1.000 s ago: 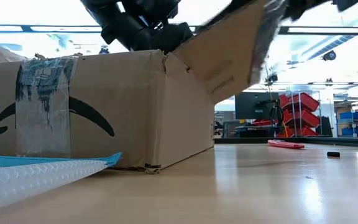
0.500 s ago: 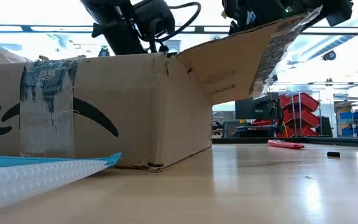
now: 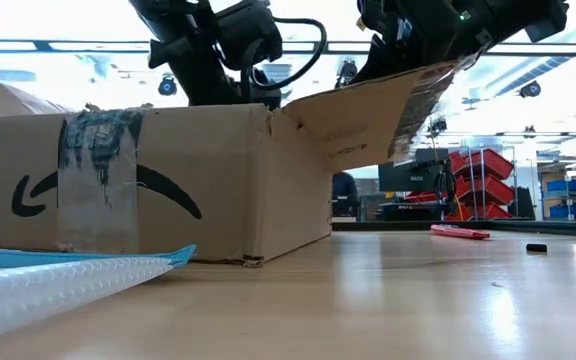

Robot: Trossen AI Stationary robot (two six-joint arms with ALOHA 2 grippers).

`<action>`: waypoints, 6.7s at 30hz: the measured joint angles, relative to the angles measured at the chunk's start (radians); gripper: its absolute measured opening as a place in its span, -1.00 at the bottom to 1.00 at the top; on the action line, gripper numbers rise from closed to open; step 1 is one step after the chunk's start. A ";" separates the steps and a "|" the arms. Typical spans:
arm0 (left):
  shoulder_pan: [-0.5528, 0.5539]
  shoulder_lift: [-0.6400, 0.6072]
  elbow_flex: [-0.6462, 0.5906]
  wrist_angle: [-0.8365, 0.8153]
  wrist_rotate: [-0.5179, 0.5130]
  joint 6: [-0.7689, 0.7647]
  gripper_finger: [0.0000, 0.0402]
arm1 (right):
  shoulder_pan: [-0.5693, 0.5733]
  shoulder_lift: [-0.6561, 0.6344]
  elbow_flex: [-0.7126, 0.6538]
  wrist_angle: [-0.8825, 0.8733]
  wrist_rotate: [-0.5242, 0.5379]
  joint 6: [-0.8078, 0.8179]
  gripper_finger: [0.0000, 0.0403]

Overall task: Unpack boxes
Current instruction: Break down the box using the red cutter

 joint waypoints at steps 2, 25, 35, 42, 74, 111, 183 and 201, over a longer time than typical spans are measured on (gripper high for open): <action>0.000 -0.001 0.000 0.001 -0.013 0.003 -0.36 | 0.000 0.000 0.000 0.000 0.000 0.000 -1.00; -0.001 -0.006 0.203 -0.056 0.037 -0.031 -1.00 | 0.000 0.020 -0.001 0.167 -0.129 -0.001 -1.00; 0.011 -0.006 0.350 -0.289 0.039 -0.079 -1.00 | -0.018 0.074 0.002 0.036 -0.108 0.056 -1.00; 0.039 -0.010 0.417 -0.401 0.120 -0.096 -1.00 | -0.024 0.072 0.002 -0.049 -0.035 0.068 -1.00; 0.175 -0.098 0.465 -0.532 0.428 -0.162 -1.00 | 0.041 -0.089 -0.003 0.052 -0.226 -0.044 -1.00; 0.282 -0.108 0.465 -0.533 0.606 -0.159 -1.00 | 0.064 0.032 0.000 0.089 -0.450 -0.073 -1.00; 0.446 -0.189 0.437 -0.608 0.646 -0.141 -1.00 | 0.097 0.070 0.003 -0.170 -0.468 -0.166 -0.99; 0.525 -0.187 0.115 -0.468 0.649 -0.128 -0.89 | 0.101 0.069 0.000 -0.158 -0.484 -0.175 -0.98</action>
